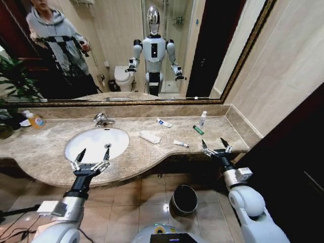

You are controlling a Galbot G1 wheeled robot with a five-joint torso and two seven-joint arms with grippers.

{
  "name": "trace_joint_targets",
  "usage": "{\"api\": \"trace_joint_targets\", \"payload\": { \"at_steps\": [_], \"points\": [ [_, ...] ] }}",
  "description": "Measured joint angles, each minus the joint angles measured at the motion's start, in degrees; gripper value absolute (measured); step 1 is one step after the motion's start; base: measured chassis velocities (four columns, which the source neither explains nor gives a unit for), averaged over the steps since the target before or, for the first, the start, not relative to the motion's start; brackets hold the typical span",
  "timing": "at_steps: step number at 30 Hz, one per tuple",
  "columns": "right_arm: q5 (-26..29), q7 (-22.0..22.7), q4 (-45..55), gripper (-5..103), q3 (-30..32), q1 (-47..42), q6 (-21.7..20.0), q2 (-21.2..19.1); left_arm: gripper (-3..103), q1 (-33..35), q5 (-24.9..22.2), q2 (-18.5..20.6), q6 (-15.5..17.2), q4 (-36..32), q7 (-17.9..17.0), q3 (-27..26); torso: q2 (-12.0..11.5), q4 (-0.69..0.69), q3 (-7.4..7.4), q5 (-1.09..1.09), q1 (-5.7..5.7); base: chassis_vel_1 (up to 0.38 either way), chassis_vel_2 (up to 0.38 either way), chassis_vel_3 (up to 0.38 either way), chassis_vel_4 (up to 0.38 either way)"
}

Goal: Pick up the trash from the sink and place it in the trash bin.

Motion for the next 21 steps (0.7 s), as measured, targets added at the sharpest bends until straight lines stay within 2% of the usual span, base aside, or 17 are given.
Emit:
{"api": "trace_joint_targets", "payload": {
  "at_steps": [9,21],
  "points": [
    [0.0,-0.22,-0.57,100,0.63,-0.27,0.54,-0.78,100,0.0,0.0,0.0,0.0,0.0,0.0,0.0,0.0,0.0,0.0,0.0,0.0,0.0,0.0,0.0,0.0],
    [-1.03,-0.54,0.9,100,1.18,-2.87,2.22,0.97,100,0.0,0.0,0.0,0.0,0.0,0.0,0.0,0.0,0.0,0.0,0.0,0.0,0.0,0.0,0.0,0.0]
  ]
}}
